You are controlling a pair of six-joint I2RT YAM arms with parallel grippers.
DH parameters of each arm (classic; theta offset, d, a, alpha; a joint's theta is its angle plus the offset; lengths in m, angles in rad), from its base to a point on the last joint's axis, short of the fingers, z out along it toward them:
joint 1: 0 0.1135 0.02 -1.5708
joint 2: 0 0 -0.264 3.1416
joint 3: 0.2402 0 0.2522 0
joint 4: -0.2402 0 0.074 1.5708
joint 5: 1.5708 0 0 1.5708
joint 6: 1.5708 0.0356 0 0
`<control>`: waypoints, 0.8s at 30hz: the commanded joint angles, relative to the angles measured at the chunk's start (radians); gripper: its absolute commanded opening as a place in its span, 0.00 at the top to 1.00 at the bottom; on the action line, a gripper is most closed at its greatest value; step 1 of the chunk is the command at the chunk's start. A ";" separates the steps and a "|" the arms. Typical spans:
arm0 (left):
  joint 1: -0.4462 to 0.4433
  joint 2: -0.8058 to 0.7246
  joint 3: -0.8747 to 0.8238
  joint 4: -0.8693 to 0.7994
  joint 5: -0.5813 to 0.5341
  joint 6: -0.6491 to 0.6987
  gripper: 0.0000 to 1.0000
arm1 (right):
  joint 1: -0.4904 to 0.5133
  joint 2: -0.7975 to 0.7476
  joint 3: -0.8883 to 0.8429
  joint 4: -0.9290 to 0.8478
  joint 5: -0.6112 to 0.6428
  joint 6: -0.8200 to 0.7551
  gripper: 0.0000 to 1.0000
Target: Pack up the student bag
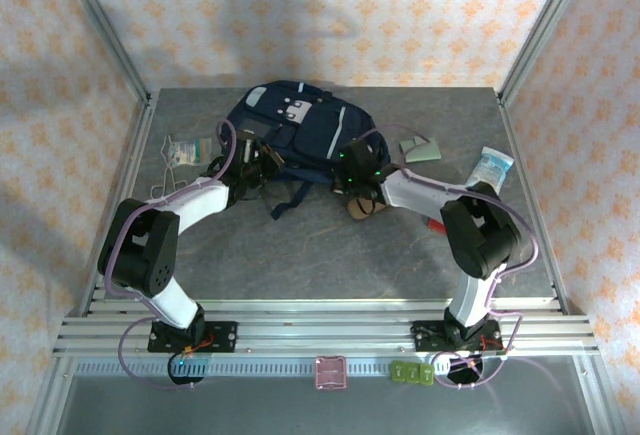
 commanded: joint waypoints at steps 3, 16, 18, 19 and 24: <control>0.051 -0.013 0.050 0.011 -0.072 0.121 1.00 | -0.077 -0.060 -0.052 -0.160 0.193 -0.067 1.00; 0.065 0.130 0.303 -0.137 -0.214 0.392 1.00 | 0.133 -0.086 0.001 -0.064 -0.052 -0.110 1.00; 0.076 0.125 0.315 -0.139 -0.222 0.383 0.82 | 0.158 -0.052 0.023 -0.010 -0.114 -0.080 1.00; 0.079 0.118 0.316 -0.141 -0.222 0.373 0.67 | 0.165 -0.027 0.034 0.021 -0.152 -0.062 1.00; 0.077 0.032 0.210 -0.113 -0.112 0.279 0.49 | 0.175 0.059 0.079 0.147 -0.243 0.008 1.00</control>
